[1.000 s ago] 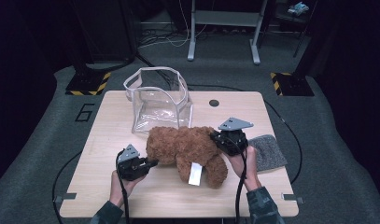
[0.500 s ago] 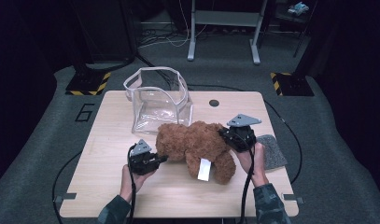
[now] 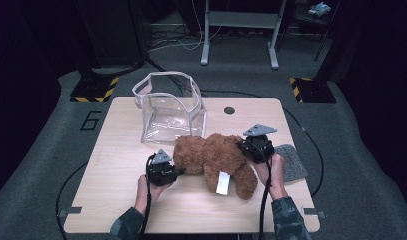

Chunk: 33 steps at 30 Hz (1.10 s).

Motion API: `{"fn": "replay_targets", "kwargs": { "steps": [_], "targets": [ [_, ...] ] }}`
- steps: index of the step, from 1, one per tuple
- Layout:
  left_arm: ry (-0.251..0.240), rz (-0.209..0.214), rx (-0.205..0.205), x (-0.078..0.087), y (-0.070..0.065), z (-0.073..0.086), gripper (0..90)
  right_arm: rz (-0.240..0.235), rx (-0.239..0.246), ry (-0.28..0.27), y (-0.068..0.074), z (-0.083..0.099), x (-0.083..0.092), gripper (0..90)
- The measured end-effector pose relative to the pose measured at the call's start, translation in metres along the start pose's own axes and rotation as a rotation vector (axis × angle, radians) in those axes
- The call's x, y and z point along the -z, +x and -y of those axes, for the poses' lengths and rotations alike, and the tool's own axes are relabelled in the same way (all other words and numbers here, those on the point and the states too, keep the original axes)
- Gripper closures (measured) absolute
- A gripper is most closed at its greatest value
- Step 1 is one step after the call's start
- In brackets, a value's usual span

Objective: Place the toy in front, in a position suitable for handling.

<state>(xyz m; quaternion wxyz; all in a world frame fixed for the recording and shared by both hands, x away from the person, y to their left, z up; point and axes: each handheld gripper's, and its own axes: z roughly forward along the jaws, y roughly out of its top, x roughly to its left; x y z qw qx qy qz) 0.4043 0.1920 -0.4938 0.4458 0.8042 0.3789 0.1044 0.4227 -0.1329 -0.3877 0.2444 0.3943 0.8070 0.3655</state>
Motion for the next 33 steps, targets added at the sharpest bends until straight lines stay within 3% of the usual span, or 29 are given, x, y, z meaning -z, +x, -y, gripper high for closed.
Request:
{"fn": "replay_targets", "kwargs": {
  "steps": [2, 6, 10, 17, 22, 24, 27, 28, 33],
  "targets": [
    [0.008, 0.006, 0.013, -0.002, 0.002, 0.003, 75.2, 0.001, -0.005, 0.022, 0.001, 0.002, -0.004, 86.2],
    [0.008, -0.001, -0.001, -0.001, 0.001, 0.005, 75.1, 0.004, -0.032, 0.035, 0.002, 0.007, -0.010, 86.2],
    [0.015, 0.002, -0.003, 0.001, -0.002, 0.006, 74.9, 0.012, -0.047, 0.082, 0.003, 0.011, -0.016, 85.9],
    [0.010, 0.014, 0.014, 0.002, -0.005, 0.010, 73.3, 0.008, -0.068, 0.101, 0.000, 0.019, -0.025, 84.8],
    [0.016, 0.010, 0.022, 0.003, -0.004, 0.010, 65.0, -0.006, -0.102, 0.102, -0.004, 0.022, -0.029, 80.8],
    [0.019, 0.010, 0.025, 0.005, -0.002, 0.011, 55.0, -0.005, -0.118, 0.094, -0.005, 0.022, -0.027, 70.1],
    [0.000, -0.014, 0.052, 0.010, -0.002, 0.011, 35.4, -0.015, -0.138, 0.084, -0.010, 0.023, -0.021, 48.1],
    [0.003, -0.015, 0.043, 0.014, 0.000, 0.011, 30.3, -0.018, -0.146, 0.076, -0.013, 0.024, -0.017, 38.3],
    [-0.017, -0.041, 0.069, 0.028, 0.007, 0.010, 18.6, -0.034, -0.188, 0.069, -0.017, 0.031, -0.001, 19.9]
  ]
}}
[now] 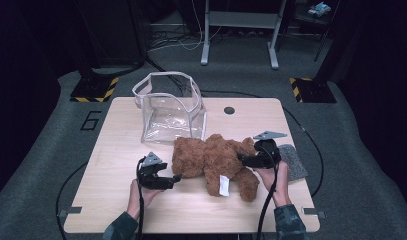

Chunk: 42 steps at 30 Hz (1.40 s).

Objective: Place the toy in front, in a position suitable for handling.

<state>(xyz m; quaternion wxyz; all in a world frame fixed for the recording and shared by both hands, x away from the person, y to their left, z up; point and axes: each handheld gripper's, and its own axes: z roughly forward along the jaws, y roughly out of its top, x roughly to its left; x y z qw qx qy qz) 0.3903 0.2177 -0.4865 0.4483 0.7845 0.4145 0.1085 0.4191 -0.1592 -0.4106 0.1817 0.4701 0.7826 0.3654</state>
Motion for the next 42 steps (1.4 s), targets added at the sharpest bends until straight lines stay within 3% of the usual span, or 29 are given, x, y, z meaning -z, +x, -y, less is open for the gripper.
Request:
{"fn": "replay_targets", "kwargs": {
  "steps": [6, 10, 15, 23, 32, 39, 42],
  "targets": [
    [0.011, -0.028, 0.003, 0.015, 0.015, -0.005, 13.8, 0.010, 0.004, 0.008, -0.005, 0.019, 0.010, 14.2],
    [0.012, -0.045, 0.004, 0.021, 0.024, -0.010, 10.8, 0.018, -0.023, 0.005, -0.012, 0.035, 0.013, 12.2],
    [0.023, -0.062, 0.001, 0.028, 0.034, -0.017, 8.8, 0.049, -0.051, 0.002, -0.021, 0.055, 0.018, 10.4],
    [0.006, -0.093, 0.030, 0.040, 0.056, -0.033, 8.7, 0.109, -0.088, 0.010, -0.035, 0.090, 0.016, 10.6],
    [-0.010, -0.165, 0.026, 0.049, 0.083, -0.063, 14.0, 0.145, -0.114, 0.033, -0.038, 0.116, 0.003, 11.7],
    [-0.023, -0.245, 0.036, 0.045, 0.115, -0.093, 21.4, 0.166, -0.140, 0.014, -0.038, 0.128, -0.004, 12.4],
    [-0.029, -0.249, 0.039, 0.041, 0.125, -0.103, 25.3, 0.176, -0.129, 0.020, -0.037, 0.131, -0.008, 12.5]
  ]
}}
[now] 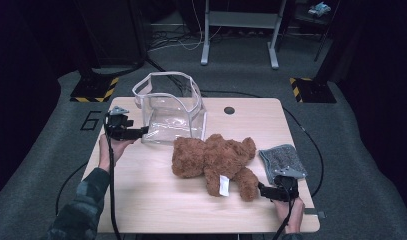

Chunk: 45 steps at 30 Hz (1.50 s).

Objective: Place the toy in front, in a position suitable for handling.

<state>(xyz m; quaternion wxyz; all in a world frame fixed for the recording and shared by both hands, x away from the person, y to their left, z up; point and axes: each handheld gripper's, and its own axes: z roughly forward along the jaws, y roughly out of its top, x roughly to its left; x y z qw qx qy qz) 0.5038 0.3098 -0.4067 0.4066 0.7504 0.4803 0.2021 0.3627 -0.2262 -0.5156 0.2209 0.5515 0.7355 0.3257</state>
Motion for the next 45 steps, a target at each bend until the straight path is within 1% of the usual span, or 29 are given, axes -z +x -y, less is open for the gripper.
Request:
{"fn": "replay_targets", "kwargs": {
  "steps": [1, 2, 3, 4, 6, 7, 9, 11, 12, 14, 15, 16, 17, 18, 19, 21, 22, 23, 25, 28, 29, 30, 31, 35, 36, 39, 42, 45],
  "targets": [
    [0.002, 0.002, -0.008, -0.003, 0.002, -0.003, 27.8, 0.002, 0.004, 0.000, 0.000, 0.001, -0.001, 12.6],
    [0.008, -0.004, -0.013, -0.005, 0.003, -0.007, 29.0, 0.005, -0.004, -0.001, 0.001, 0.002, -0.002, 12.6],
    [0.009, -0.018, -0.024, -0.008, 0.003, -0.009, 29.3, 0.010, 0.004, 0.001, 0.001, 0.003, -0.002, 12.7],
    [0.021, -0.019, -0.025, -0.011, 0.004, -0.012, 30.5, 0.009, 0.002, -0.008, 0.001, 0.003, -0.003, 12.7],
    [0.029, -0.027, -0.018, -0.016, 0.007, -0.017, 31.6, 0.012, -0.004, -0.012, 0.001, 0.004, -0.003, 12.7],
    [0.034, -0.041, -0.031, -0.018, 0.007, -0.019, 32.2, 0.011, 0.000, -0.010, 0.001, 0.005, -0.003, 12.5],
    [0.039, -0.037, -0.018, -0.025, 0.010, -0.022, 33.7, 0.019, 0.008, -0.009, 0.002, 0.006, -0.004, 12.5],
    [0.046, -0.042, -0.012, -0.028, 0.012, -0.026, 35.2, 0.022, 0.013, -0.011, 0.002, 0.006, -0.005, 12.8],
    [0.036, -0.048, -0.014, -0.031, 0.013, -0.028, 35.8, 0.027, 0.012, -0.013, 0.002, 0.007, -0.005, 12.8],
    [0.057, -0.048, -0.014, -0.035, 0.015, -0.031, 37.1, 0.036, 0.025, -0.011, 0.003, 0.007, -0.006, 12.8],
    [0.051, -0.050, -0.004, -0.038, 0.016, -0.032, 39.5, 0.042, 0.026, -0.015, 0.004, 0.007, -0.007, 12.8],
    [0.040, -0.061, 0.010, -0.040, 0.017, -0.034, 40.9, 0.044, 0.035, -0.016, 0.004, 0.008, -0.007, 12.8],
    [0.046, -0.067, 0.007, -0.041, 0.019, -0.035, 43.8, 0.043, 0.039, -0.018, 0.004, 0.009, -0.007, 12.8],
    [0.025, -0.083, 0.009, -0.043, 0.019, -0.036, 47.7, 0.044, 0.030, -0.022, 0.004, 0.009, -0.007, 12.9],
    [0.012, -0.097, -0.001, -0.045, 0.019, -0.036, 51.3, 0.044, 0.031, -0.024, 0.004, 0.009, -0.007, 12.8],
    [0.004, -0.104, -0.013, -0.047, 0.020, -0.035, 60.3, 0.046, 0.026, -0.023, 0.005, 0.009, -0.007, 12.8],
    [0.008, -0.100, -0.013, -0.047, 0.021, -0.035, 63.1, 0.048, 0.037, -0.023, 0.005, 0.009, -0.007, 12.6],
    [0.008, -0.090, -0.015, -0.048, 0.022, -0.035, 65.5, 0.049, 0.037, -0.023, 0.005, 0.009, -0.007, 12.5],
    [-0.003, -0.083, -0.024, -0.050, 0.021, -0.035, 70.8, 0.048, 0.039, -0.021, 0.005, 0.009, -0.008, 12.3],
    [0.002, -0.096, -0.041, -0.052, 0.019, -0.036, 81.8, 0.047, 0.039, -0.023, 0.005, 0.009, -0.008, 12.3],
    [0.003, -0.112, -0.045, -0.052, 0.018, -0.036, 84.3, 0.047, 0.040, -0.023, 0.005, 0.009, -0.008, 12.3],
    [-0.002, -0.115, -0.043, -0.053, 0.018, -0.036, 86.3, 0.048, 0.039, -0.024, 0.005, 0.009, -0.008, 12.3],
    [0.002, -0.123, -0.043, -0.053, 0.018, -0.036, 86.4, 0.048, 0.040, -0.025, 0.005, 0.010, -0.008, 12.3],
    [-0.018, -0.155, -0.026, -0.054, 0.019, -0.035, 86.7, 0.047, 0.041, -0.027, 0.005, 0.010, -0.008, 12.3],
    [-0.018, -0.157, -0.014, -0.053, 0.020, -0.035, 86.7, 0.047, 0.041, -0.027, 0.005, 0.010, -0.008, 12.3],
    [-0.023, -0.175, -0.009, -0.051, 0.023, -0.034, 86.7, 0.047, 0.041, -0.028, 0.005, 0.010, -0.008, 12.3],
    [-0.023, -0.182, 0.017, -0.049, 0.028, -0.033, 86.8, 0.047, 0.042, -0.029, 0.005, 0.010, -0.008, 12.3],
    [-0.031, -0.194, 0.029, -0.046, 0.032, -0.031, 86.7, 0.047, 0.042, -0.028, 0.005, 0.010, -0.007, 12.3]
  ]
}}
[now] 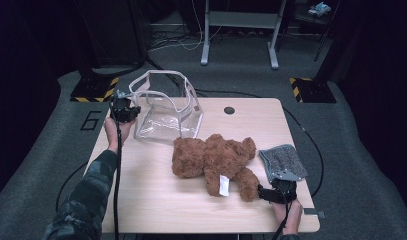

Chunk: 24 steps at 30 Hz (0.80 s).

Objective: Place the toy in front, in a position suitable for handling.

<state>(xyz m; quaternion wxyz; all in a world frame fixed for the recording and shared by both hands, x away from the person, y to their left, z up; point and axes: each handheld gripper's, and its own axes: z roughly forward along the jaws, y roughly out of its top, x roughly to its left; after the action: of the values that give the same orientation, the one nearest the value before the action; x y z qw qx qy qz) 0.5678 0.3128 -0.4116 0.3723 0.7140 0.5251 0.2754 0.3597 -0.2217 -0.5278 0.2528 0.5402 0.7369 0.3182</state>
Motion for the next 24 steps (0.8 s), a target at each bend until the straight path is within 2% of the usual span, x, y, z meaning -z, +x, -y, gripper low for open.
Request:
{"fn": "replay_targets", "kwargs": {
  "steps": [3, 17, 24],
  "targets": [
    [0.004, -0.013, 0.000, 0.002, 0.005, 0.001, 86.7, 0.000, -0.001, 0.000, 0.000, 0.000, 0.000, 12.3],
    [0.012, -0.063, 0.047, 0.018, 0.033, 0.012, 86.6, 0.005, 0.004, -0.003, 0.000, 0.001, 0.000, 12.4],
    [0.000, -0.081, 0.070, 0.026, 0.043, 0.019, 86.6, 0.006, 0.005, -0.004, 0.000, 0.001, 0.000, 12.4]
  ]
}}
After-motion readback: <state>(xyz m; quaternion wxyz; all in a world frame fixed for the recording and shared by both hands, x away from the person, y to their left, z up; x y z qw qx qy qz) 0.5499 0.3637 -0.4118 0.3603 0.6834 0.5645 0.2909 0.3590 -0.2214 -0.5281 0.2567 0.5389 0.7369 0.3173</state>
